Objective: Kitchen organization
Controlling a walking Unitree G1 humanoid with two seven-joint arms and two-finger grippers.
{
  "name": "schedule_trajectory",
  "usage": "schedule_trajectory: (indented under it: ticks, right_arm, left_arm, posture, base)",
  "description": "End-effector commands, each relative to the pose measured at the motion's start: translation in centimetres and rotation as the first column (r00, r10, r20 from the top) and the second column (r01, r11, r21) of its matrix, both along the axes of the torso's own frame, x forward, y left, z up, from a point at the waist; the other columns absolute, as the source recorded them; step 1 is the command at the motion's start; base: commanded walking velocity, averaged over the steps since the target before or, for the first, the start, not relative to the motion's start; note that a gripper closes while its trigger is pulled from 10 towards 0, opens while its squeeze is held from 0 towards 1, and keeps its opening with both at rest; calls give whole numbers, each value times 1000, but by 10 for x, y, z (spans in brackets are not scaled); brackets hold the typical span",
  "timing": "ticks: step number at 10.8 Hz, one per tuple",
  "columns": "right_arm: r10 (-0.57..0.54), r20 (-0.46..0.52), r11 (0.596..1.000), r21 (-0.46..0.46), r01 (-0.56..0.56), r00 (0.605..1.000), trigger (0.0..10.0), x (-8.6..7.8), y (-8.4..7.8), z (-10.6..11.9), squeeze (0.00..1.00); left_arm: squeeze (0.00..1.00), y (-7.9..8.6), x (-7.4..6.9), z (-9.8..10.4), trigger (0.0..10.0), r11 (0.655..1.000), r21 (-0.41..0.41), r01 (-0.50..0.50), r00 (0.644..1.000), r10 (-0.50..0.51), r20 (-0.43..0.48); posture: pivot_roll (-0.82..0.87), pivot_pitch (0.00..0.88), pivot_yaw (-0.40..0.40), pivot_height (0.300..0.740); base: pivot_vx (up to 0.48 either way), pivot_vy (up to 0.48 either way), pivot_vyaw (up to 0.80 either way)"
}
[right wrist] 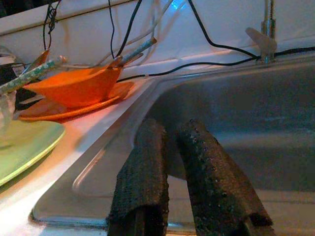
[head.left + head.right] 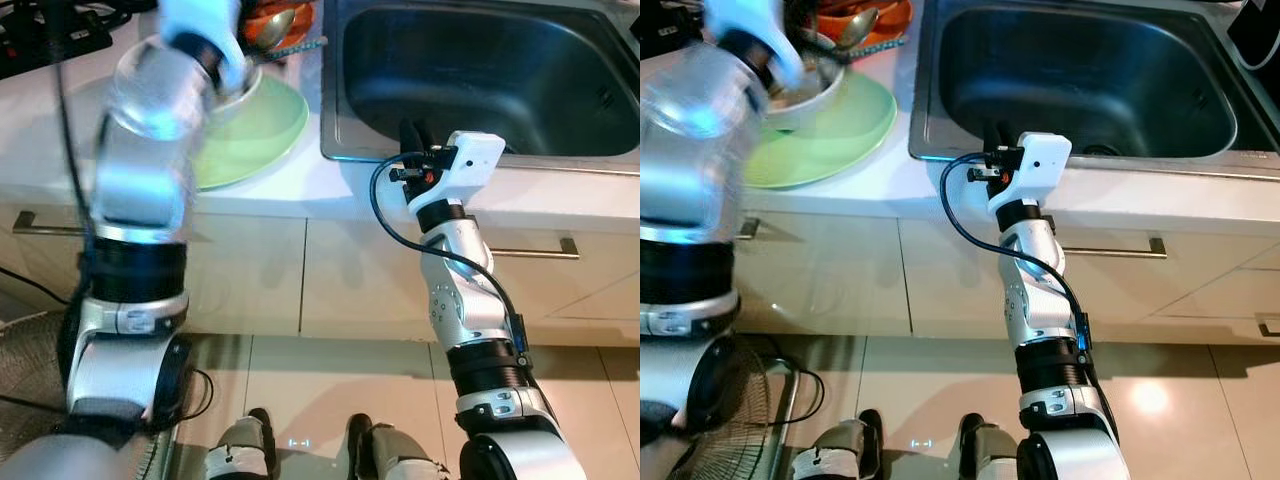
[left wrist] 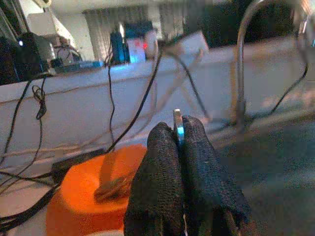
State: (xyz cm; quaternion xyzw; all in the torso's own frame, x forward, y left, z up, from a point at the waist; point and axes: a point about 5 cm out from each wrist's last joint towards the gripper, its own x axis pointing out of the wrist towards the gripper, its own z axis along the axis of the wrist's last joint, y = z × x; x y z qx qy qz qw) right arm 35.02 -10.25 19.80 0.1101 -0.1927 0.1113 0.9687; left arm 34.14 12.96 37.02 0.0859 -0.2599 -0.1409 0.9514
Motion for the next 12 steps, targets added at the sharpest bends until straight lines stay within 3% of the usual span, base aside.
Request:
schedule_trajectory:
  ticks: [1,4,5,6,7,8,9,11,12]
  right_arm:
    - [4,-121,1000,0,-4,993,10000,1,0,-25,0]
    - [-3,-117,1000,0,3,993,10000,1,-1,-24,0]
    - [-1,-109,1000,1,1,994,10000,1,-1,-22,0]
    - [1,-104,1000,1,-1,995,10000,2,-1,-21,404]
    - [-3,-104,1000,-3,3,995,10000,2,-1,-21,310]
    - [-5,-105,1000,-4,4,994,10000,2,-2,-21,114]
    - [-3,-105,1000,-6,2,994,10000,2,-1,-20,0]
    - [10,-85,1000,0,-11,996,10000,3,1,-15,0]
    - [8,-68,1000,-3,-8,998,10000,4,-2,-9,1000]
  left_arm:
    - [0,-3,-10,14,10000,995,-58,79,996,-76,42]
    - [0,-7,-19,20,10000,952,-208,225,974,-214,78]
    - [0,-10,-20,20,10000,910,-293,292,956,-279,87]
    - [0,-12,-18,15,10000,906,-305,294,956,-286,72]
    - [0,-10,-19,14,10000,919,-286,271,963,-263,67]
    - [0,-8,-19,15,10000,929,-267,256,967,-247,69]
    - [0,-5,-20,18,10000,923,-287,257,966,-243,85]
    - [0,-11,-17,10,10000,909,-311,279,960,-269,76]
    - [0,-19,-12,-1,10000,885,-354,302,951,-304,53]
  posture:
    - [155,230,-43,740]
    - [152,228,-39,740]
    - [148,226,-35,740]
    - [145,225,-34,740]
    - [145,225,-34,740]
    - [147,225,-35,740]
    - [147,225,-35,740]
    - [146,215,-36,740]
    - [138,209,-35,740]
  base:
    - [0,0,0]
    - [0,0,0]
    - [0,0,0]
    - [0,0,0]
    - [0,0,0]
    - [0,0,0]
    - [0,0,0]
    - [0,0,0]
    - [0,0,0]
